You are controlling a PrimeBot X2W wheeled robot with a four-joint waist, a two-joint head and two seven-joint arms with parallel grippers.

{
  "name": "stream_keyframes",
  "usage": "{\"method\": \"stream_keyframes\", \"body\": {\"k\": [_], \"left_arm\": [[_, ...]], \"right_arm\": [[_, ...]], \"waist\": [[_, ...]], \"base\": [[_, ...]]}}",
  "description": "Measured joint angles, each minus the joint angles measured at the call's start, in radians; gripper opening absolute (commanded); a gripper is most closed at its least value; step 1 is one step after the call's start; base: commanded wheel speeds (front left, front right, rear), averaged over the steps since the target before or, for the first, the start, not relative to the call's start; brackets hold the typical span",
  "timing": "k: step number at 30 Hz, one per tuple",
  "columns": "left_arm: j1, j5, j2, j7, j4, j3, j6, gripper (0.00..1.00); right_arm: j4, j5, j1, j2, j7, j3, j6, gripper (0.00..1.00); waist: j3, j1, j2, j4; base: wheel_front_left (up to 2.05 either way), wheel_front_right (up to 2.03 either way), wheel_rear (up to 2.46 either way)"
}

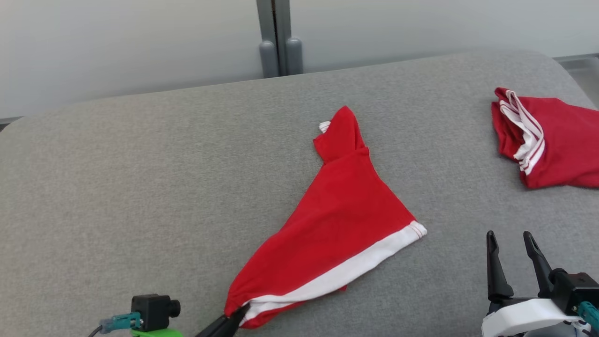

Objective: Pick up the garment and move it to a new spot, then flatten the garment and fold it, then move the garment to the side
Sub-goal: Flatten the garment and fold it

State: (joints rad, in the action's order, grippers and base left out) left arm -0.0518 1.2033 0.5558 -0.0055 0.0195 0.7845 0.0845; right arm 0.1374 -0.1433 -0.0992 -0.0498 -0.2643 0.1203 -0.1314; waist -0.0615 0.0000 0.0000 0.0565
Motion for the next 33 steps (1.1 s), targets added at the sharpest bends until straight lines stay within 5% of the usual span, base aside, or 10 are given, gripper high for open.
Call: {"method": "stream_keyframes", "body": {"k": [10, 11, 12, 13, 18, 23, 27, 33], "left_arm": [[-0.077, -0.047, -0.043, -0.066, -0.3, 0.018, 0.036, 0.0], [-0.078, -0.053, -0.046, -0.069, -0.315, 0.025, 0.039, 0.09], [-0.078, -0.059, -0.046, -0.082, -0.325, 0.029, 0.039, 0.4], [-0.078, -0.063, -0.048, -0.096, -0.332, 0.029, 0.04, 1.0], [-0.074, -0.114, -0.044, -0.17, -0.356, 0.036, 0.033, 1.0], [-0.028, -0.165, -0.043, -0.235, -0.32, 0.011, -0.025, 1.0], [0.022, -0.23, -0.062, -0.253, -0.249, -0.082, -0.076, 1.0], [0.141, -0.471, -0.179, -0.257, -0.144, -0.333, -0.129, 1.0]], "right_arm": [[0.024, 0.017, -0.002, 0.001, 0.0, -0.027, 0.0, 1.0], [0.023, 0.019, -0.002, 0.001, 0.0, -0.027, 0.0, 1.0], [0.022, 0.023, -0.002, 0.001, 0.0, -0.026, 0.0, 1.0], [0.021, 0.023, -0.002, 0.001, 0.0, -0.024, 0.0, 1.0], [0.002, 0.035, -0.006, 0.001, 0.0, -0.014, 0.0, 1.0], [-0.024, 0.051, -0.021, 0.001, 0.0, 0.004, 0.0, 1.0], [-0.047, 0.061, -0.041, 0.001, 0.0, 0.024, 0.0, 1.0], [-0.063, 0.072, -0.057, 0.001, 0.0, 0.043, 0.0, 1.0]], "waist": [[0.051, 0.0, 0.0, -0.12], [0.058, 0.0, 0.0, -0.125], [0.064, 0.0, 0.0, -0.129], [0.069, 0.0, 0.0, -0.131], [0.088, 0.0, 0.0, -0.138], [0.099, 0.0, 0.0, -0.14], [0.109, 0.0, 0.0, -0.152], [0.123, 0.0, 0.0, -0.171]], "base": [[0.0, 0.0, 0.0], [0.0, 0.0, 0.0], [0.0, 0.0, 0.0], [0.0, 0.0, 0.0], [0.0, 0.0, 0.0], [0.0, 0.0, 0.0], [0.0, 0.0, 0.0], [0.0, 0.0, 0.0]]}}
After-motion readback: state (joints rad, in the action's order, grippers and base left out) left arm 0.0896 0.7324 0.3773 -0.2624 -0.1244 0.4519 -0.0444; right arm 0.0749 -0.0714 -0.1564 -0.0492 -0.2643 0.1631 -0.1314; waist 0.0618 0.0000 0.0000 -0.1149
